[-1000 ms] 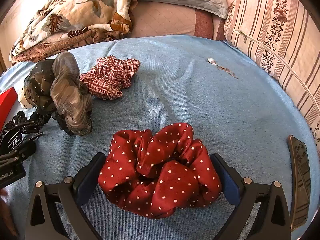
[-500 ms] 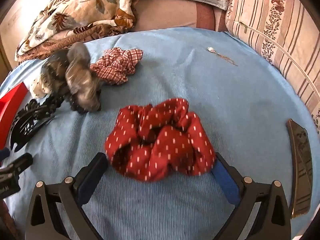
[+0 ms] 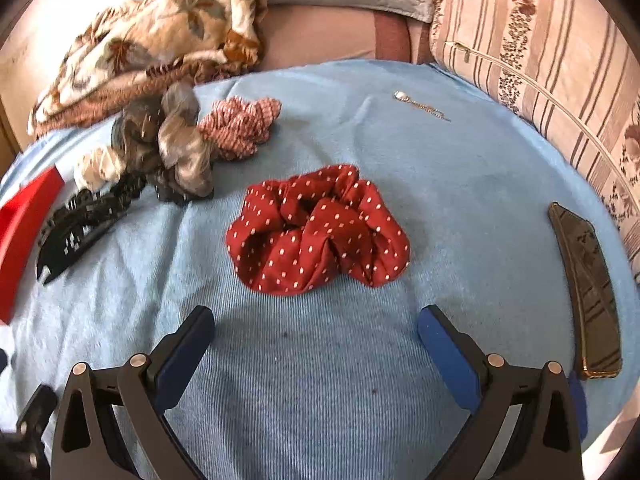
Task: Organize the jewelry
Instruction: 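Move both tools toward the pile of hair accessories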
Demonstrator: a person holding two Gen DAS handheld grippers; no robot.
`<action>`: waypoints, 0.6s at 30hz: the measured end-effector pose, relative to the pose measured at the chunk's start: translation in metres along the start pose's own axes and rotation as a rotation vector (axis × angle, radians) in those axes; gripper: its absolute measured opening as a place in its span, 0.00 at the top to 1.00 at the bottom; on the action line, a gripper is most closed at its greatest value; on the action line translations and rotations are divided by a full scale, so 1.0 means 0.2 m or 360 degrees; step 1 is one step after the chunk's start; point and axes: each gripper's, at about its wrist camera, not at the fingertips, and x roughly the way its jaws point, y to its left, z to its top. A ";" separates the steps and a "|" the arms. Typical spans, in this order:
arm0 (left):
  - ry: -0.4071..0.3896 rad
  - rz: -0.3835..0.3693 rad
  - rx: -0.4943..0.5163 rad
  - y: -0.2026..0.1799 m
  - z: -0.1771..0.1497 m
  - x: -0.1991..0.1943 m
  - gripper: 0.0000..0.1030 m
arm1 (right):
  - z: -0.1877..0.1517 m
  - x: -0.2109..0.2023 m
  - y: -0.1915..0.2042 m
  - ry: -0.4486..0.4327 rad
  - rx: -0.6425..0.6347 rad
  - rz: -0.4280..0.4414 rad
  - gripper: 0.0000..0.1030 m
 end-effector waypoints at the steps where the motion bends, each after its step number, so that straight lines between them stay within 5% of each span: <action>1: 0.0002 -0.0002 0.0018 0.00 -0.02 -0.02 0.00 | 0.00 0.00 0.00 0.0006 -0.0005 -0.0002 0.00; 6: 0.0058 -0.0041 0.0035 -0.01 -0.05 -0.08 0.00 | -0.02 -0.03 0.00 0.0029 -0.0016 0.0022 0.00; 18: -0.0111 0.0019 0.0064 0.04 0.09 -0.24 0.00 | -0.06 -0.12 0.00 -0.0070 0.0073 -0.0001 0.01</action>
